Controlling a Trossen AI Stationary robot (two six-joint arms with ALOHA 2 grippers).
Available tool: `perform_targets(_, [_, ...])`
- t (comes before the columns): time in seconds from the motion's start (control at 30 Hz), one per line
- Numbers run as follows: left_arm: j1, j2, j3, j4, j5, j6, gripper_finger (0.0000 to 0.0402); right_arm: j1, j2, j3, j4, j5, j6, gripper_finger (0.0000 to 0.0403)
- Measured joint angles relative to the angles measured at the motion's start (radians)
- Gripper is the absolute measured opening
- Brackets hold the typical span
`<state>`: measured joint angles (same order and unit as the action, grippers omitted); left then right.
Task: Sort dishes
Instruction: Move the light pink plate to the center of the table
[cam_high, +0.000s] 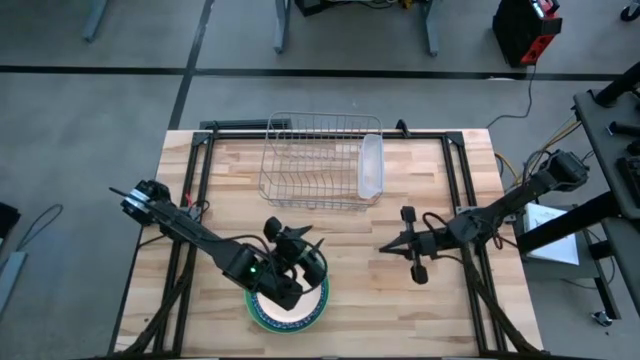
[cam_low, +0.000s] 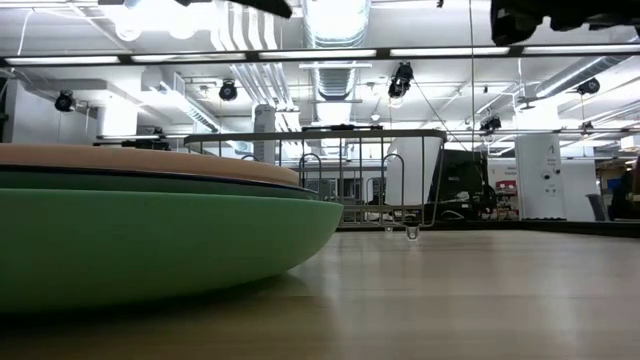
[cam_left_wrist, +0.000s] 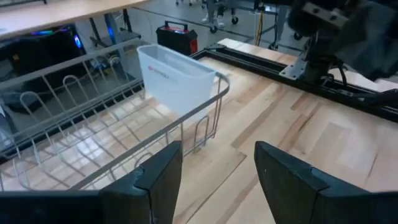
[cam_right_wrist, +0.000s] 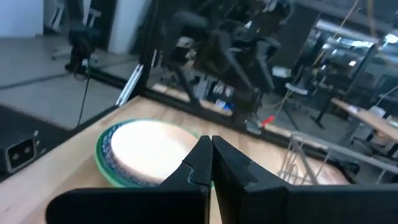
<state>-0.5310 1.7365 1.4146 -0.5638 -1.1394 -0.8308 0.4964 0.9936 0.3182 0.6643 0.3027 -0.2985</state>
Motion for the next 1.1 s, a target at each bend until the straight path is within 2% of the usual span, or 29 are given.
perform_targets(0.3, [0.004, 0.099, 0.186, -0.02, -0.097, 0.124, 0.0192, 0.0, -0.183, -0.13, 0.048, -0.014, -0.024, 0.0])
perform_targets(0.53, [0.006, 0.172, 0.291, -0.039, -0.135, 0.146, 0.0192, 0.001, -0.342, -0.216, 0.034, -0.049, 0.006, 0.0])
perform_targets(0.8, [0.01, 0.234, 0.325, -0.045, -0.156, 0.116, 0.0192, 0.001, -0.478, -0.269, -0.061, -0.056, 0.011, 0.0])
perform_targets(1.1, [0.022, 0.248, 0.325, -0.042, -0.182, 0.059, 0.0192, 0.001, -0.548, -0.28, -0.198, -0.079, -0.041, 0.0])
